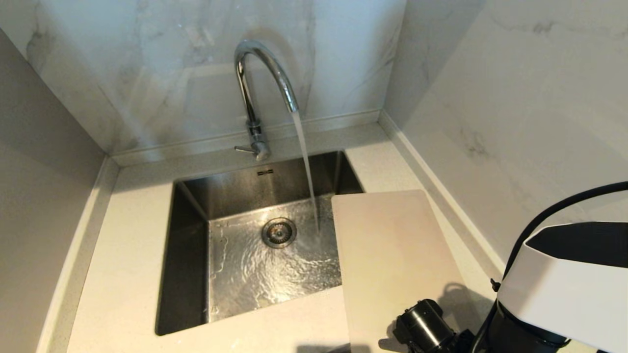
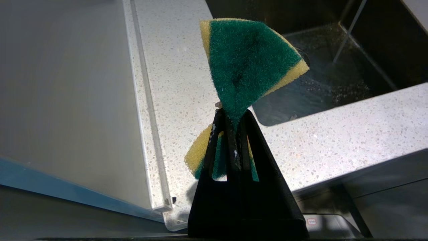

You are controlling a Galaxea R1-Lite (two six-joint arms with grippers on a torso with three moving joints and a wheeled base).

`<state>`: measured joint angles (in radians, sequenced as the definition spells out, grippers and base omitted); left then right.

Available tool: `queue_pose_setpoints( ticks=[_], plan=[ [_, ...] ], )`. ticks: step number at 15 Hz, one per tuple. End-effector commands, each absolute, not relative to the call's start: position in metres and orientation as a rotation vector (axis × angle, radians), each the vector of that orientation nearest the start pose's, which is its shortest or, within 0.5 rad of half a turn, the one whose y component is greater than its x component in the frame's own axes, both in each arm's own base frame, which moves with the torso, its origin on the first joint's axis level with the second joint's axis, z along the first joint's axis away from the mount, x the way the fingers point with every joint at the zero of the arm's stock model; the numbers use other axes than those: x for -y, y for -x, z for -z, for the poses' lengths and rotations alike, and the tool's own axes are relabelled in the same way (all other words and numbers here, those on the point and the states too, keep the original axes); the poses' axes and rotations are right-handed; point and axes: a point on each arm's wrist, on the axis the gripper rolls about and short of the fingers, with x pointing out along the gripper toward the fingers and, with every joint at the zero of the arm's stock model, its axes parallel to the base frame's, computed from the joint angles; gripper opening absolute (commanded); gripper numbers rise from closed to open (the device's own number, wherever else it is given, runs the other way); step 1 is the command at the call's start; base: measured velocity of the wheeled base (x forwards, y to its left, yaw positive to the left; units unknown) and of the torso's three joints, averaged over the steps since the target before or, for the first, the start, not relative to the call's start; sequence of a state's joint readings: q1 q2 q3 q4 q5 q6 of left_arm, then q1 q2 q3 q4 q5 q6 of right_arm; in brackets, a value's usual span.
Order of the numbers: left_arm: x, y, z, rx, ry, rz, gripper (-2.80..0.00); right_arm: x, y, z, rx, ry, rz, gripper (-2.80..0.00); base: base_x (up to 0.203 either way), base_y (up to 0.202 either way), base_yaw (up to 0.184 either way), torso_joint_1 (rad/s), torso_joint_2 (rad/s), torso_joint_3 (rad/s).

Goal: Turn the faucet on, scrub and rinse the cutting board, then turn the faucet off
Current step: Pick up the cutting board

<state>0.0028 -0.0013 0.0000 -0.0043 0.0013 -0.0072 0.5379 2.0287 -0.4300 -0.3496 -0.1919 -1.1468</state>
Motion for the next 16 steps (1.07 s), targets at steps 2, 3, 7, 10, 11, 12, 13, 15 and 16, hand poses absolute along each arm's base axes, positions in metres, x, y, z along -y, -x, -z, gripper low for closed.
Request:
queue_pose_setpoints(
  ticks=[2, 3, 7, 10, 11, 12, 13, 15, 16],
  plan=[
    [0.000, 0.023, -0.076, 0.006, 0.008, -0.005, -2.80, -0.117, -0.205, 0.005, -0.902, 1.442, -0.981, -2.80, 0.000, 0.000, 0.000, 0.000, 0.00, 0.000],
    [0.000, 0.023, -0.076, 0.006, 0.008, -0.005, -2.80, -0.117, -0.205, 0.005, -0.903, 1.442, -0.980, -2.80, 0.000, 0.000, 0.000, 0.000, 0.00, 0.000],
    [0.000, 0.023, -0.076, 0.006, 0.008, -0.005, -2.80, -0.117, -0.205, 0.007, -0.911, 1.442, -0.986, -2.80, 0.000, 0.000, 0.000, 0.000, 0.00, 0.000],
    [0.000, 0.023, -0.076, 0.006, 0.006, -0.006, -2.80, -0.117, -0.205, 0.006, -0.907, 1.442, -0.982, -2.80, 0.000, 0.000, 0.000, 0.000, 0.00, 0.000],
    [0.000, 0.023, -0.076, 0.006, 0.007, -0.006, -2.80, -0.117, -0.205, 0.004, -0.900, 1.442, -0.979, -2.80, 0.000, 0.000, 0.000, 0.000, 0.00, 0.000],
    [0.000, 0.023, -0.076, 0.006, 0.008, -0.005, -2.80, -0.117, -0.205, 0.001, -0.887, 1.440, -0.972, -2.80, 0.000, 0.000, 0.000, 0.000, 0.00, 0.000],
    [0.000, 0.023, -0.076, 0.006, 0.008, -0.005, -2.80, -0.117, -0.204, -0.005, -0.866, 1.438, -0.961, -2.80, 0.000, 0.000, 0.000, 0.000, 0.00, 0.000],
    [0.000, 0.023, -0.076, 0.006, 0.008, -0.006, -2.80, -0.116, -0.202, -0.017, -0.823, 1.435, -0.940, -2.80, 0.000, 0.000, 0.000, 0.000, 0.00, 0.000],
    [0.000, 0.023, -0.076, 0.006, 0.008, -0.005, -2.80, -0.115, -0.200, -0.023, -0.811, 1.435, -0.935, -2.80, 0.000, 0.000, 0.000, 0.000, 0.00, 0.000]
  ],
)
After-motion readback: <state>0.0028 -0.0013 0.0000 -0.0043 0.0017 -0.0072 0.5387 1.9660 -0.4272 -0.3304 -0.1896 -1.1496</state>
